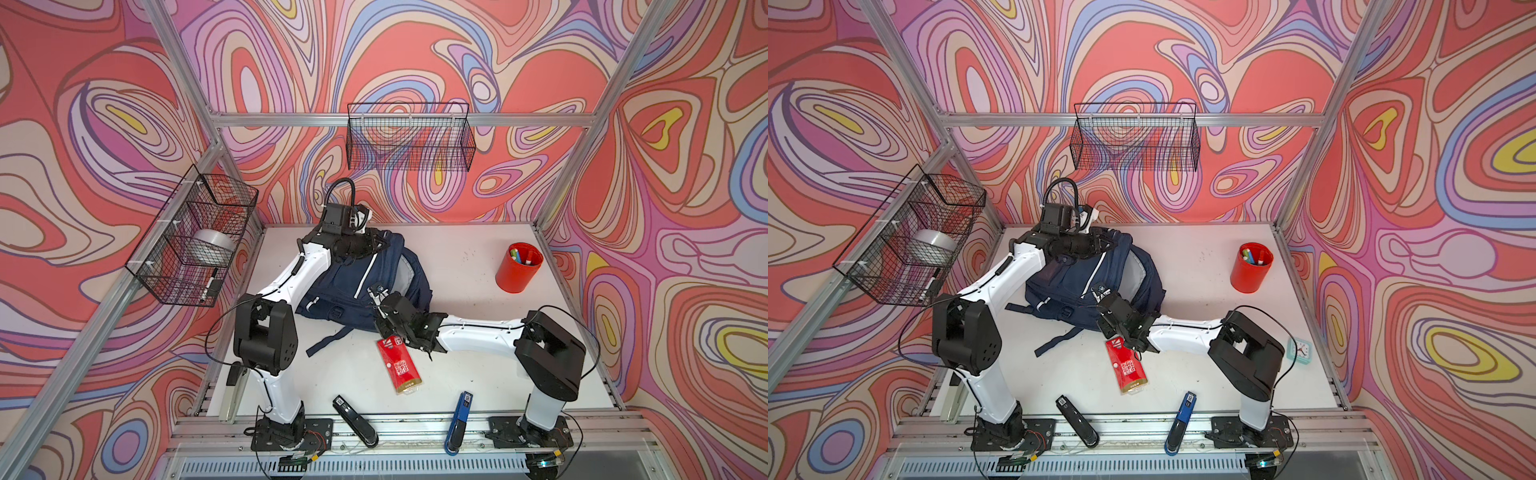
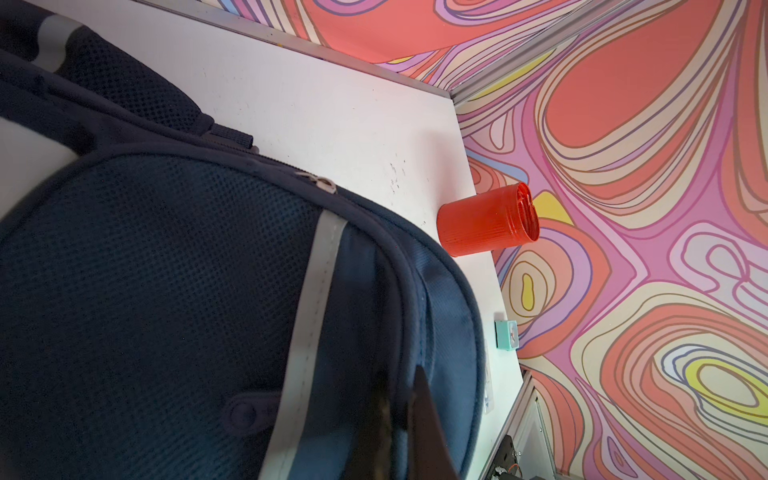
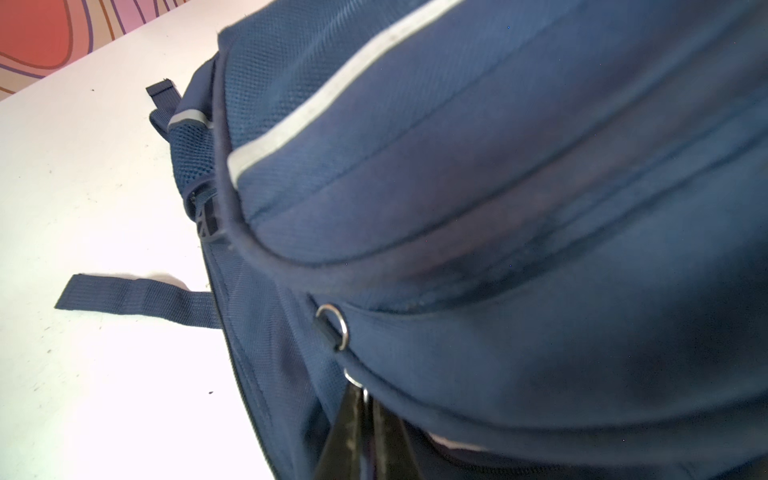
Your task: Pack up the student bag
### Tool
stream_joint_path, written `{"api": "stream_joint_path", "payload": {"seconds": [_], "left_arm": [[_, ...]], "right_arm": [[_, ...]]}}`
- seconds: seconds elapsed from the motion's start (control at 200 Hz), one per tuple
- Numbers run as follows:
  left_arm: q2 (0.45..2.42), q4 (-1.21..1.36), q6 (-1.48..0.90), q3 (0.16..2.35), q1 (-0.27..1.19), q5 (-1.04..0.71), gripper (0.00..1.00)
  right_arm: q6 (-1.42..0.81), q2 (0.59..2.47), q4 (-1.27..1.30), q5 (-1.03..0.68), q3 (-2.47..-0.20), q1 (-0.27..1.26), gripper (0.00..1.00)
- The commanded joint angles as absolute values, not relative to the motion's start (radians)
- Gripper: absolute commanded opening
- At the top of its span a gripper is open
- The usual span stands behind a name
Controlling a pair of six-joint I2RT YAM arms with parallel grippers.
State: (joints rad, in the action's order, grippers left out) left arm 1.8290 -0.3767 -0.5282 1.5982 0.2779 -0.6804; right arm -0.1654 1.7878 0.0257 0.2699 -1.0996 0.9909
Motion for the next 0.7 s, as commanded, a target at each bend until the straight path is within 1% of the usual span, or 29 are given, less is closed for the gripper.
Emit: {"api": "stream_joint_path", "payload": {"seconds": [0.0, 0.125, 0.145, 0.18, 0.265, 0.301, 0.371, 0.376, 0.396, 0.406, 0.486, 0.601, 0.696], "left_arm": [[1.832, -0.418, -0.543, 1.617, 0.268, -0.665, 0.03], [1.82, -0.41, -0.546, 1.602, 0.268, -0.658, 0.15], [1.817, -0.407, -0.548, 1.599, 0.267, -0.655, 0.19], [1.808, -0.405, -0.551, 1.597, 0.266, -0.649, 0.27], [1.79, -0.426, -0.551, 1.615, 0.265, -0.615, 0.56], [1.779, -0.436, -0.545, 1.624, 0.264, -0.601, 0.62], [1.76, -0.48, -0.536, 1.653, 0.265, -0.564, 0.78], [1.758, -0.483, -0.535, 1.655, 0.265, -0.562, 0.8], [1.752, -0.497, -0.535, 1.661, 0.265, -0.551, 0.96], [1.748, -0.504, -0.536, 1.664, 0.265, -0.546, 0.99], [1.693, -0.531, -0.566, 1.647, 0.253, -0.505, 1.0], [1.556, -0.383, -0.676, 1.481, 0.202, -0.511, 1.0], [1.493, -0.381, -0.696, 1.422, 0.18, -0.53, 1.0]], "right_arm": [[-0.162, 1.726, -0.032, 0.324, -1.076, 0.989, 0.0], [-0.161, 1.701, -0.018, 0.288, -1.064, 0.989, 0.0], [-0.162, 1.701, -0.018, 0.279, -1.066, 0.989, 0.0], [-0.168, 1.704, -0.016, 0.27, -1.068, 0.989, 0.0], [-0.183, 1.712, -0.002, 0.256, -1.069, 0.989, 0.0], [-0.193, 1.713, 0.001, 0.252, -1.071, 0.989, 0.0], [-0.208, 1.714, 0.011, 0.25, -1.069, 0.989, 0.0], [-0.209, 1.715, 0.012, 0.251, -1.069, 0.989, 0.0], [-0.212, 1.715, 0.014, 0.254, -1.069, 0.989, 0.0], [-0.214, 1.715, 0.015, 0.253, -1.069, 0.989, 0.0], [-0.231, 1.718, 0.023, 0.258, -1.072, 0.989, 0.0], [-0.242, 1.727, 0.029, 0.253, -1.075, 0.989, 0.0], [-0.257, 1.738, 0.036, 0.233, -1.077, 0.988, 0.0]]}}
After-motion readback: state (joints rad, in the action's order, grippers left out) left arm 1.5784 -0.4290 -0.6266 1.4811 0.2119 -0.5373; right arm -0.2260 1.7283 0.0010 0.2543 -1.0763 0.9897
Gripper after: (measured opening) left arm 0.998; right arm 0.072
